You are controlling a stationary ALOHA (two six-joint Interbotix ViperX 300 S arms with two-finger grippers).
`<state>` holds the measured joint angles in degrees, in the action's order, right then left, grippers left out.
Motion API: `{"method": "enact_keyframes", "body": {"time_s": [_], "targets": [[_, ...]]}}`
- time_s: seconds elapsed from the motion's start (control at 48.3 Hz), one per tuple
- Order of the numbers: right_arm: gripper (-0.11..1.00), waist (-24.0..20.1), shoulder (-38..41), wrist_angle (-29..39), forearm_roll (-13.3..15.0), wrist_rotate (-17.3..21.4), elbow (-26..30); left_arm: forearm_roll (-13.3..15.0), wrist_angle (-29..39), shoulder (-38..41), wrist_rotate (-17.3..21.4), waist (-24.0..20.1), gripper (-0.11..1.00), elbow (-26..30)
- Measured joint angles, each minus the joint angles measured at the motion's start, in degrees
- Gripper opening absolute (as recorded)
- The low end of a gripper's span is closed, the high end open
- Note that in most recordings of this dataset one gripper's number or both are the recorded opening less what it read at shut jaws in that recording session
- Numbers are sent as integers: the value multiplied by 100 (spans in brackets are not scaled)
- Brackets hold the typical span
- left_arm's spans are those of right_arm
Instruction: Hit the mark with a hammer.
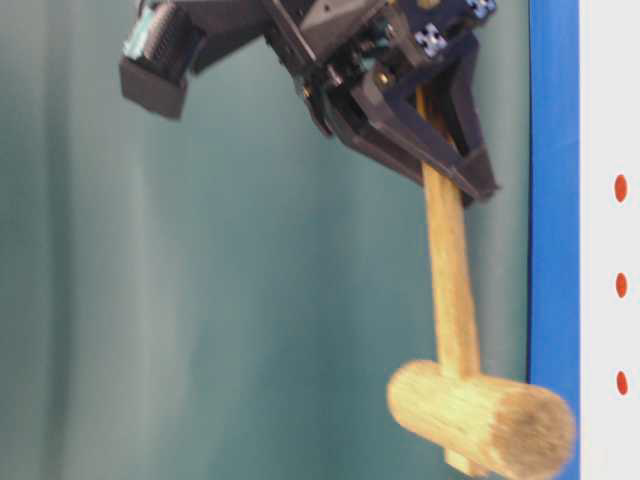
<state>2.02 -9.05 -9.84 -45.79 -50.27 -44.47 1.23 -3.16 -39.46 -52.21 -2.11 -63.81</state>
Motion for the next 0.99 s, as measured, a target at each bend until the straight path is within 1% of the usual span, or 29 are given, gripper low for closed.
{"method": "enact_keyframes", "body": {"time_s": [0.083,0.207,0.269,0.331,0.456,0.518,0.58,0.601,0.642,0.683,0.725,0.787,0.849,0.932,0.994], "targets": [[9,-26,-149,-9,-53,0,-132,-9,114,-246,290,0,83,-70],[9,-44,-308,0,-167,-9,-308,-18,457,-650,905,0,83,-141],[9,-44,-378,0,-211,-9,-360,-18,615,-782,1143,0,83,-167],[9,-26,-404,0,-237,0,-378,-18,756,-844,1397,-9,83,-185],[9,-26,-404,0,-290,9,-387,-18,835,-844,1731,-70,83,-185],[9,-35,-404,0,-360,18,-378,-44,853,-826,2021,-114,83,-193],[9,-62,-404,35,-501,70,-387,-79,861,-817,2399,-167,83,-193],[9,-88,-404,44,-554,88,-378,-88,861,-817,2628,-185,83,-193],[9,-149,-404,62,-642,141,-387,-97,870,-809,2900,-229,83,-193],[9,-220,-404,62,-694,176,-387,-97,870,-809,3252,-264,83,-193],[9,-325,-404,62,-756,220,-378,-97,861,-809,3718,-308,83,-193],[9,-519,-404,62,-861,290,-378,-97,853,-809,4236,-378,83,-193],[9,-729,-404,35,-993,360,-387,-97,835,-809,4658,-457,83,-193],[9,-993,-387,-70,-1195,448,-387,-97,800,-809,5063,-571,82,-193],[9,-1230,-334,-220,-1380,510,-378,-97,791,-809,5247,-624,82,-193]]}}
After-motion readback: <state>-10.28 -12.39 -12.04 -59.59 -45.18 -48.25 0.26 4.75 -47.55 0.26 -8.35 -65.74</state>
